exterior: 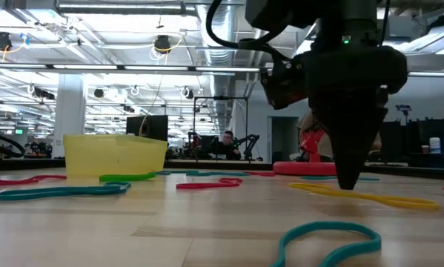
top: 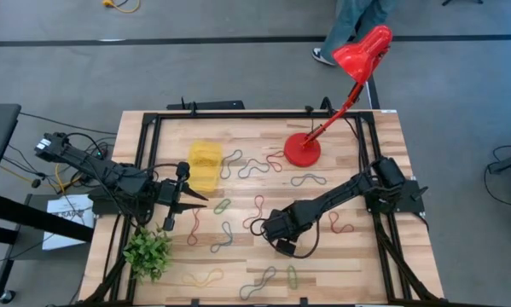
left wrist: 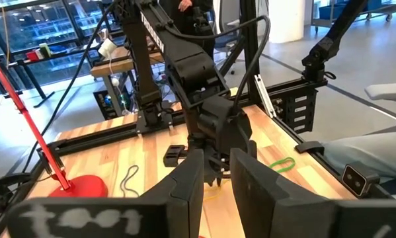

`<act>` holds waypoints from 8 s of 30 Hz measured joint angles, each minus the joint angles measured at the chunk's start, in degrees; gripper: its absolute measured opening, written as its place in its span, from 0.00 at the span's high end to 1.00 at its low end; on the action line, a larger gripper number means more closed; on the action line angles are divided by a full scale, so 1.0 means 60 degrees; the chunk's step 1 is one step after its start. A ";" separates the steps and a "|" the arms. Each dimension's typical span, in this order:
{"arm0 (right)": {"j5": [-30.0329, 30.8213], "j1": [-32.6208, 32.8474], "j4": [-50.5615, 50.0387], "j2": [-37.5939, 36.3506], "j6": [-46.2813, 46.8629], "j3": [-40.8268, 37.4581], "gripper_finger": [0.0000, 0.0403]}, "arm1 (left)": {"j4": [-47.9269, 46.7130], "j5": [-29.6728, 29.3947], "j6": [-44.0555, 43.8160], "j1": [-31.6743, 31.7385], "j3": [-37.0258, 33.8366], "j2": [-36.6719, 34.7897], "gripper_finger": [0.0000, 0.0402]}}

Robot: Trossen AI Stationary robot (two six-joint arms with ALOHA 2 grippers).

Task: Pick and place items into bin
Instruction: Put the yellow rubber band into the yellow bin

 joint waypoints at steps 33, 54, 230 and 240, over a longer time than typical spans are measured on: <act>0.1618 0.0224 -0.0060 0.0044 -0.1368 0.2124 1.00 | 0.0011 -0.0011 -0.0057 0.0004 0.0000 -0.0004 0.83; 0.3878 -0.3874 0.6727 0.0380 -0.6834 0.3600 1.00 | 0.0521 0.0300 0.0372 0.0000 -0.0004 -0.0011 0.83; 0.3521 0.1370 0.6382 -0.7599 -0.2577 -0.6648 0.73 | -0.4846 0.1414 -0.9737 -0.2743 0.4792 1.0652 0.83; 0.3521 0.1370 0.6382 -0.7599 -0.2575 -0.6648 0.73 | -0.4941 0.0714 -0.9745 -0.2750 0.4721 1.0663 0.83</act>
